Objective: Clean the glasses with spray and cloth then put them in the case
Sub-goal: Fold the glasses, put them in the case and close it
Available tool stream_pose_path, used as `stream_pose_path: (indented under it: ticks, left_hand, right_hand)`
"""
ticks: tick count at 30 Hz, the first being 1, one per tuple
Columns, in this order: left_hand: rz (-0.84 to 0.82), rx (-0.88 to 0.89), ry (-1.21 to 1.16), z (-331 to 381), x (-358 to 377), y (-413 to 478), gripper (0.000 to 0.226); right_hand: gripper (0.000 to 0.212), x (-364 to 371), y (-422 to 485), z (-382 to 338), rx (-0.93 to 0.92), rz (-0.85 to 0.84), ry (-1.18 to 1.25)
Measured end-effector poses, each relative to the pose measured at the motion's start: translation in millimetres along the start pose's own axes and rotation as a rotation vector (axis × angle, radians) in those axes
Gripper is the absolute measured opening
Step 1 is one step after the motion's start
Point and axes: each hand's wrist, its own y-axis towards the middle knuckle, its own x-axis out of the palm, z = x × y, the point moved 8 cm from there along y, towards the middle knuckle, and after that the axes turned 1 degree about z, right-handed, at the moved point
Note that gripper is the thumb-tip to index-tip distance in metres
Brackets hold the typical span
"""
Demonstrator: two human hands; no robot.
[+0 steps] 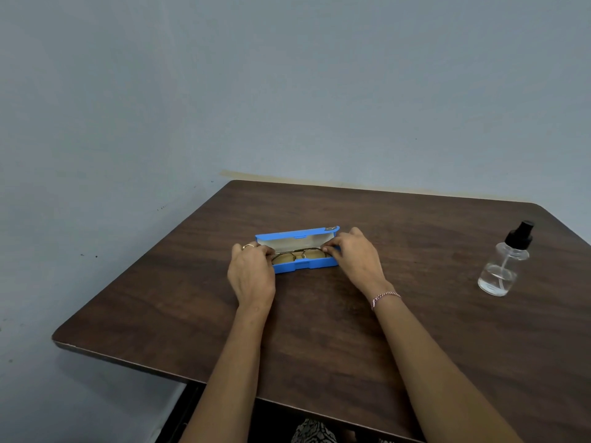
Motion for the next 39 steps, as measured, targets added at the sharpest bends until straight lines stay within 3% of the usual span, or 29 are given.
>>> stream_pose_path:
  ticks: [7,12,17,20,22,26,30,34,39]
  left_hand:
    - [0.023,0.031,-0.043,2.2,-3.9,-2.1,0.018]
    - [0.197,0.017,-0.162,-1.6,-23.0,-11.9,0.02]
    - [0.273,0.133,-0.22,7.9,-29.1,-13.2,0.012]
    - [0.262,0.214,-0.305,12.9,-24.0,-11.4,0.03]
    - [0.175,0.276,-0.283,17.2,-11.7,-9.0,0.049]
    - [-0.004,0.35,-0.151,22.5,13.5,-7.0,0.066]
    - [-0.1,0.321,-0.128,20.2,21.9,-6.7,0.053]
    - [-0.077,0.262,-0.197,16.6,18.3,-4.9,0.043]
    - [0.013,0.224,-0.264,13.5,8.3,-4.9,0.03]
  right_hand:
    - [0.027,-7.3,-3.9,-5.5,-0.062,0.058,-0.011]
    - [0.028,-25.1,-8.9,1.1,-0.027,0.135,-0.017]
    - [0.036,-40.5,-15.5,3.5,-0.008,0.283,0.052]
    - [0.033,-51.6,-20.3,-4.2,-0.051,0.407,0.11]
    - [0.036,-46.4,-18.4,-10.7,-0.098,0.352,0.155]
    - [0.064,-6.5,-17.0,-24.4,-0.227,0.033,0.019]
    - [0.07,10.0,-16.4,-20.9,-0.241,-0.102,-0.075]
    - [0.068,9.4,-16.3,-22.9,-0.22,-0.168,-0.078]
    - [0.049,7.7,-13.5,-17.1,-0.172,-0.13,0.033]
